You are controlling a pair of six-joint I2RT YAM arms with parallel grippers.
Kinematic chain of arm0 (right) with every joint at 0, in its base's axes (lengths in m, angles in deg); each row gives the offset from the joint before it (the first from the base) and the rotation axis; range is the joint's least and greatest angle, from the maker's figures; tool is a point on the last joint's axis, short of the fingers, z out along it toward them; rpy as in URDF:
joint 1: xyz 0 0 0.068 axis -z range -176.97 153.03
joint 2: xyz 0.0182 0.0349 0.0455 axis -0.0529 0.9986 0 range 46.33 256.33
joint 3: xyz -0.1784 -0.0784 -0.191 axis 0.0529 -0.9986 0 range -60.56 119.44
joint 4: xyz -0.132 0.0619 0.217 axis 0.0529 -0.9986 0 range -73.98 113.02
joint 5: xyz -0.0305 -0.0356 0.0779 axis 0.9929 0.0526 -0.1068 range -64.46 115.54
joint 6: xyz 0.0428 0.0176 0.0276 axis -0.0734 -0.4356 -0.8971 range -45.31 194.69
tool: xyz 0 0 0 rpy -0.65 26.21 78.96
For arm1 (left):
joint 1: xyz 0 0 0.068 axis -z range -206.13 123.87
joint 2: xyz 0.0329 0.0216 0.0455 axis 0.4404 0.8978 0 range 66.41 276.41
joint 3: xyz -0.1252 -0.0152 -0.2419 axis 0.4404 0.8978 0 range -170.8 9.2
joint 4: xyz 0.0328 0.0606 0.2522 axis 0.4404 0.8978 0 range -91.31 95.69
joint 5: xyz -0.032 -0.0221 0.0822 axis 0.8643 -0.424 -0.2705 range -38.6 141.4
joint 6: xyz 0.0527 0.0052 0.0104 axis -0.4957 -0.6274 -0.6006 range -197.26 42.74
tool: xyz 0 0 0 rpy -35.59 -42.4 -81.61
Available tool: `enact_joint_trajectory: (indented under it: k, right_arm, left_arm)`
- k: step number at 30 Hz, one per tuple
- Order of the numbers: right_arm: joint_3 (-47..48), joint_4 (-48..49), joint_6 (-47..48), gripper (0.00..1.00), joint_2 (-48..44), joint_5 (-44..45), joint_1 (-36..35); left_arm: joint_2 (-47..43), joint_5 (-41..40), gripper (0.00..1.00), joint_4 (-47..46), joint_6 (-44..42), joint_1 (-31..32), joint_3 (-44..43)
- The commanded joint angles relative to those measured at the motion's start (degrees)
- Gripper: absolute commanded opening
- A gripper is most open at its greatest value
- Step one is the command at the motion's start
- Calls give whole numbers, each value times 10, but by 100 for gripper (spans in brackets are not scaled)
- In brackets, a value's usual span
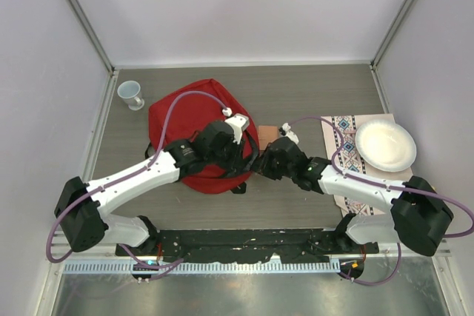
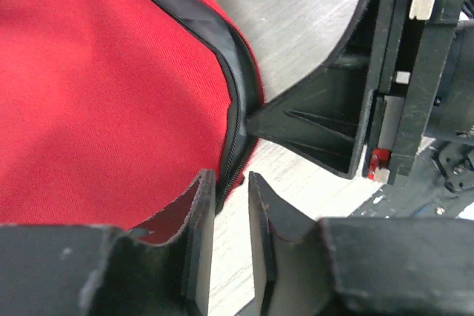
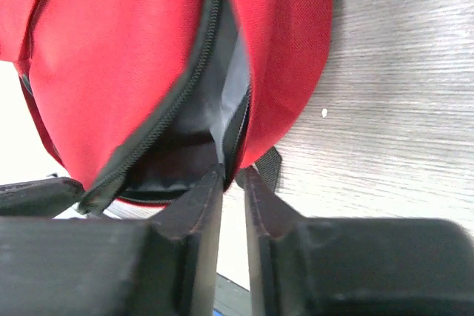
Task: Pack the student bag
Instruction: Adjust the student bag at the center of the board, then adjust the personal item at the center of the board.
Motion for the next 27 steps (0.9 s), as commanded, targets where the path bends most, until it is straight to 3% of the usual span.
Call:
enact_joint_trajectory:
  k: [1,2,4,6,9,12,15,20,27]
  right_arm:
    - [22,-2,26,39,-30,32,-2]
    - [23,-4,29,45,-46,44,-2]
    - [23,-19,36,55,-60,61,-3]
    - [22,-34,40,60,-79,80,-2]
    - [11,-33,39,66,-93,97,0]
    - [5,-22,33,67,-90,106,1]
    - [11,-28,46,66,-80,111,35]
    - [19,28,83,57,-26,43,141]
    - [131,7,202,59,125,50,154]
  left_arm:
    - [-1,67,34,40,-17,1,-17]
    - [-5,62,39,52,-14,2,-18]
    - [-27,34,58,62,-11,1,-17]
    - [-46,2,72,68,-9,1,-21]
    - [-78,-96,82,82,7,0,-31]
    - [-100,-210,90,102,41,-5,-34]
    - [-112,-257,91,128,68,-35,-27]
    - [-120,-321,92,180,134,-83,-14]
    - [-134,-312,99,226,174,-181,15]
